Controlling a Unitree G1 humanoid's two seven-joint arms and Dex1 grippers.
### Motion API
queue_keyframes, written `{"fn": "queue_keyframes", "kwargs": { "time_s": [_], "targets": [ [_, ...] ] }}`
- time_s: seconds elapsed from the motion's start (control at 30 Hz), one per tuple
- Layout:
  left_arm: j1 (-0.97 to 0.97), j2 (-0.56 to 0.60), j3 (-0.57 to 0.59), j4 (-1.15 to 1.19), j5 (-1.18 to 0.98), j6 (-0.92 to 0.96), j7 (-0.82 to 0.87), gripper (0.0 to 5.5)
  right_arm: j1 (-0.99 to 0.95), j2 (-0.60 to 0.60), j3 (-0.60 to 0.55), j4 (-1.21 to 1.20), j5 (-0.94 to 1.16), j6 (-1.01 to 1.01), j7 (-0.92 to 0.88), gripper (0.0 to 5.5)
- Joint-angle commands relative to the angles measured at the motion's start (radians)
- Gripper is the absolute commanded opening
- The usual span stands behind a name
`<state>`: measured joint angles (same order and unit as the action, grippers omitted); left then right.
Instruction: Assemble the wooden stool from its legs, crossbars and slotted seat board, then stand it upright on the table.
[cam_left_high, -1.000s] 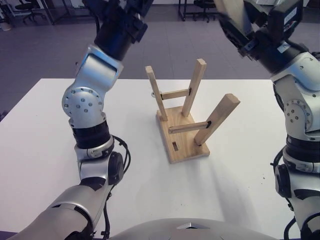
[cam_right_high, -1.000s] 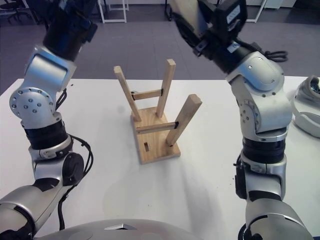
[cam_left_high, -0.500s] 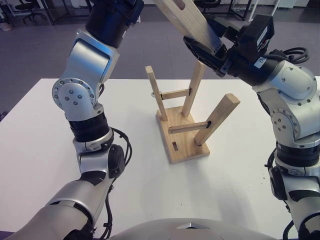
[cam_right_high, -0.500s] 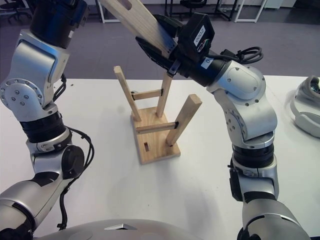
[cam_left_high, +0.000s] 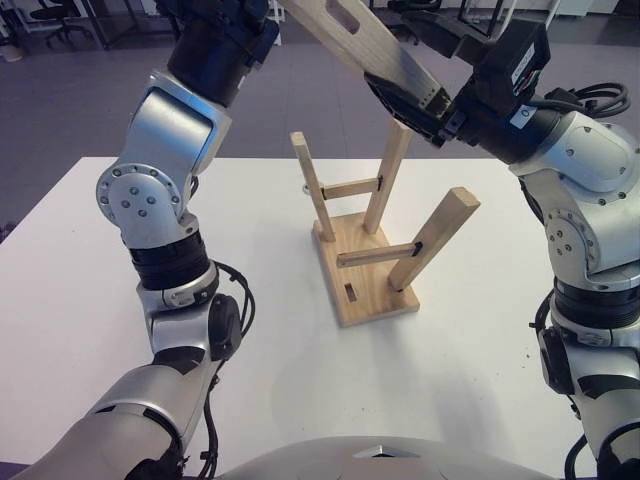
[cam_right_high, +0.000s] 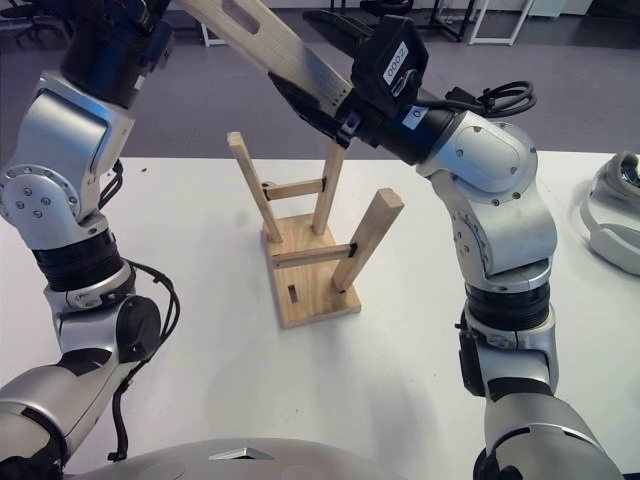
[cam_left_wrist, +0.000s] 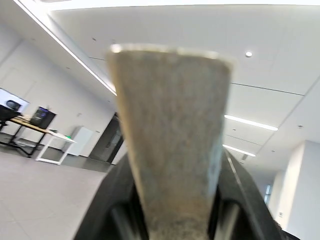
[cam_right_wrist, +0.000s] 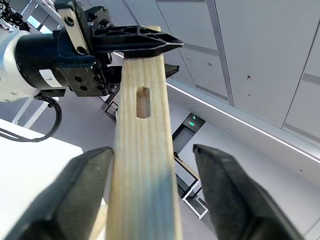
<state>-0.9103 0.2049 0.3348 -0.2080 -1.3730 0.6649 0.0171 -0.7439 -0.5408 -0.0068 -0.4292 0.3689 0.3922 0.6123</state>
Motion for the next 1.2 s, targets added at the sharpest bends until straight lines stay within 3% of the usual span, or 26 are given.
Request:
{"fn": "queue_keyframes", "kwargs": {
  "time_s": [0.03,0.13,0.2,0.33,0.4,0.63,0.9,1.2],
  "targets": [
    [0.156,0.112,0.130,-0.068,-0.060,0.010,0.046,1.02,-0.038,-0.018,-0.168,0.041,0.095,0.120,-0.081,3.71],
    [0.414,0.161,0.223,-0.195,-0.217,0.042,0.087,1.02,0.069,-0.044,-0.309,0.170,0.132,0.268,-0.166,3.75],
    [0.559,0.153,0.224,-0.286,-0.248,0.036,0.117,1.02,0.213,-0.049,-0.313,0.223,0.117,0.316,-0.167,3.75],
    [0.913,0.027,0.043,-0.390,0.123,-0.057,0.117,1.02,0.499,0.112,-0.185,0.342,0.067,0.222,-0.158,3.75],
    [0.979,-0.057,-0.002,-0.397,0.225,-0.126,0.149,1.02,0.563,0.171,-0.150,0.309,0.075,0.195,-0.164,3.75],
    [1.052,-0.181,-0.104,-0.429,0.364,-0.206,0.194,1.02,0.635,0.250,-0.045,0.166,0.085,0.177,-0.146,3.75],
    [1.108,-0.102,-0.166,-0.454,0.499,-0.128,0.225,1.02,0.669,0.265,0.047,0.105,0.039,0.157,-0.158,3.75],
    [1.046,-0.029,-0.076,-0.549,0.278,-0.032,0.373,1.02,0.660,0.277,0.042,0.131,0.009,0.124,-0.178,3.75]
  ]
}}
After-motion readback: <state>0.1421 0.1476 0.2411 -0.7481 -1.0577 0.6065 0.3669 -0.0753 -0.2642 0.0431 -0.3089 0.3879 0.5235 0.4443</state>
